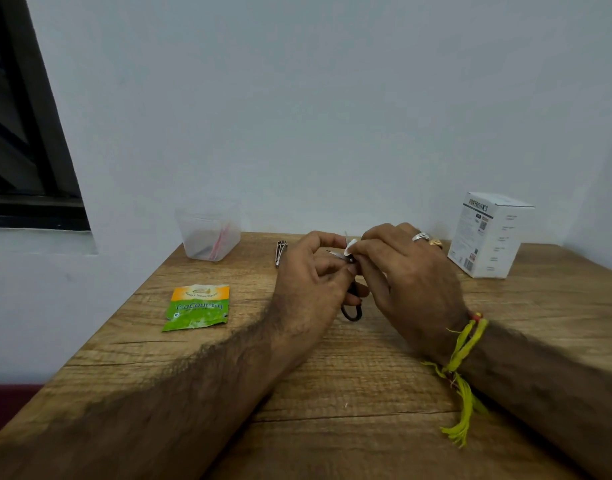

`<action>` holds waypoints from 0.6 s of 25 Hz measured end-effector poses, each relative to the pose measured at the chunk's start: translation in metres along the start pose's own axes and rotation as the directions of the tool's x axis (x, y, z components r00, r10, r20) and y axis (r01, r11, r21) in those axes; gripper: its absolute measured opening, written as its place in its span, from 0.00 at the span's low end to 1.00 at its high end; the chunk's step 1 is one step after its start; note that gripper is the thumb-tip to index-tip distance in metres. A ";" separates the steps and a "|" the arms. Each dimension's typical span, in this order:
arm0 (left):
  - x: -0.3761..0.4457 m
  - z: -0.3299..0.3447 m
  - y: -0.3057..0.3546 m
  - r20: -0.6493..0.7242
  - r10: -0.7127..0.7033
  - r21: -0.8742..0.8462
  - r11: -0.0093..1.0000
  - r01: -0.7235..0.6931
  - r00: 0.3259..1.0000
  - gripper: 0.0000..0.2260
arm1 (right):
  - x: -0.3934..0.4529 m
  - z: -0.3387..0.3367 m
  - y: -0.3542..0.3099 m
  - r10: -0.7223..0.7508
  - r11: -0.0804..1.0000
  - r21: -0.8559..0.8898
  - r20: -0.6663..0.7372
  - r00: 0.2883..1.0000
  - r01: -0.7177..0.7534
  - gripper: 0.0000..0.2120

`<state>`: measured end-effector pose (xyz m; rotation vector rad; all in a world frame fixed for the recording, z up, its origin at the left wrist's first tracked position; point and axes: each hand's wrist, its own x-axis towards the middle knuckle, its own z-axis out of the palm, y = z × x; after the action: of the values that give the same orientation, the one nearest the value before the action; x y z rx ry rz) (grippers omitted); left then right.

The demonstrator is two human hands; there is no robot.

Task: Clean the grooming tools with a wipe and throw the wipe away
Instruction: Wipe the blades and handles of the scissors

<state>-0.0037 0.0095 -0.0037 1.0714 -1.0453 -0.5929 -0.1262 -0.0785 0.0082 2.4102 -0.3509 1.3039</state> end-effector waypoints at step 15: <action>-0.002 0.000 0.002 0.002 -0.015 0.026 1.000 0.015 1.000 0.11 | 0.001 0.004 -0.001 0.028 1.000 0.007 -0.037 0.999 -0.027 0.05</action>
<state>-0.0050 0.0115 -0.0029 1.1020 -1.0499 -0.5940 -0.1225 -0.0796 0.0065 2.3908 -0.3710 1.3623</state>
